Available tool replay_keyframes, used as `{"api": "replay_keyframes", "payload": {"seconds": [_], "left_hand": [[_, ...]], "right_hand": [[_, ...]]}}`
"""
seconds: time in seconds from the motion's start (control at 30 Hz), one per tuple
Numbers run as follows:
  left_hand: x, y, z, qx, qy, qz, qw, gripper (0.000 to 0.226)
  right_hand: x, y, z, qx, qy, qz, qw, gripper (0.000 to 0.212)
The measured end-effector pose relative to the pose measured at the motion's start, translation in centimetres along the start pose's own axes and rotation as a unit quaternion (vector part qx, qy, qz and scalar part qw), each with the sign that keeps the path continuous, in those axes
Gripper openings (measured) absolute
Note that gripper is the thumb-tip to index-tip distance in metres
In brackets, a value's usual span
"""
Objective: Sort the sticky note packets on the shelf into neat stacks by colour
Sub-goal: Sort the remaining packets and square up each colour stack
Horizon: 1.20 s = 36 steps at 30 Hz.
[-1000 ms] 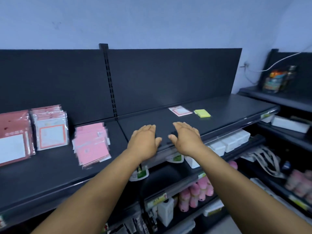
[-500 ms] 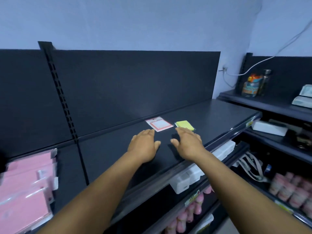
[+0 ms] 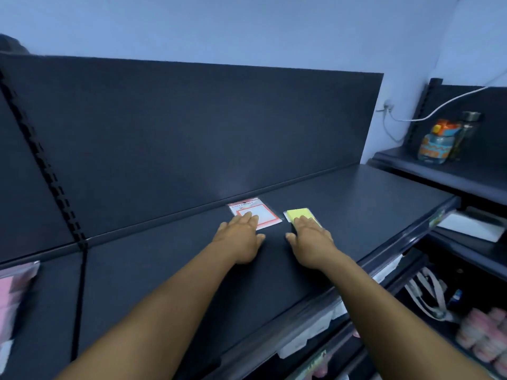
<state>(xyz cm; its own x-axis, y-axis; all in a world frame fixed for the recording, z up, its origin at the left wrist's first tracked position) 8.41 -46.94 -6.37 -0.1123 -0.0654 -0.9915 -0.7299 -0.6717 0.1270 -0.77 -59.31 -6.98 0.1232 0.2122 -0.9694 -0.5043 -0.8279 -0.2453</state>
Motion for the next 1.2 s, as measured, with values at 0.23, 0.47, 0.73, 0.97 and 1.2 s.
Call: {"api": "replay_keyframes", "payload": {"seconds": [0.23, 0.47, 0.73, 0.97, 1.2], "left_hand": [[0.2, 0.6, 0.5, -0.069, 0.016, 0.021, 0.997, 0.054], [-0.5, 1.9, 2.2, -0.210, 0.097, 0.046, 0.972, 0.053], [0.5, 2.9, 0.6, -0.333, 0.089, 0.044, 0.938, 0.072], [-0.3, 2.1, 0.3, -0.385, 0.154, 0.182, 0.891, 0.078], [-0.4, 3.3, -0.7, -0.418, 0.131, 0.152, 0.886, 0.097]], "right_hand": [[-0.5, 0.6, -3.2, -0.098, 0.032, -0.069, 0.992, 0.029], [-1.3, 2.4, -4.7, -0.062, 0.061, -0.054, 0.995, 0.048], [-1.8, 2.2, -4.7, -0.122, 0.047, -0.077, 0.988, 0.054], [-2.3, 1.9, -4.5, -0.146, 0.056, -0.145, 0.977, 0.058], [-2.1, 2.9, -5.0, -0.137, 0.046, -0.160, 0.977, 0.056]]}}
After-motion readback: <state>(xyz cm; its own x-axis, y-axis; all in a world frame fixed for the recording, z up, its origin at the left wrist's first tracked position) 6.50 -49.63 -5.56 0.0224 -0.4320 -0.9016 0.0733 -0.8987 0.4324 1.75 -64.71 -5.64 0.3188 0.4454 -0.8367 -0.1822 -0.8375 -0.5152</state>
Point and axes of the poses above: each hand's wrist, its own z-axis away from the middle knuckle, its own x-axis out of the palm, y = z × x, the point moved 5 cm from there along -z, towards the middle knuckle, and after that the axes turned 2 degrees about -x, right-handed, at the moved point
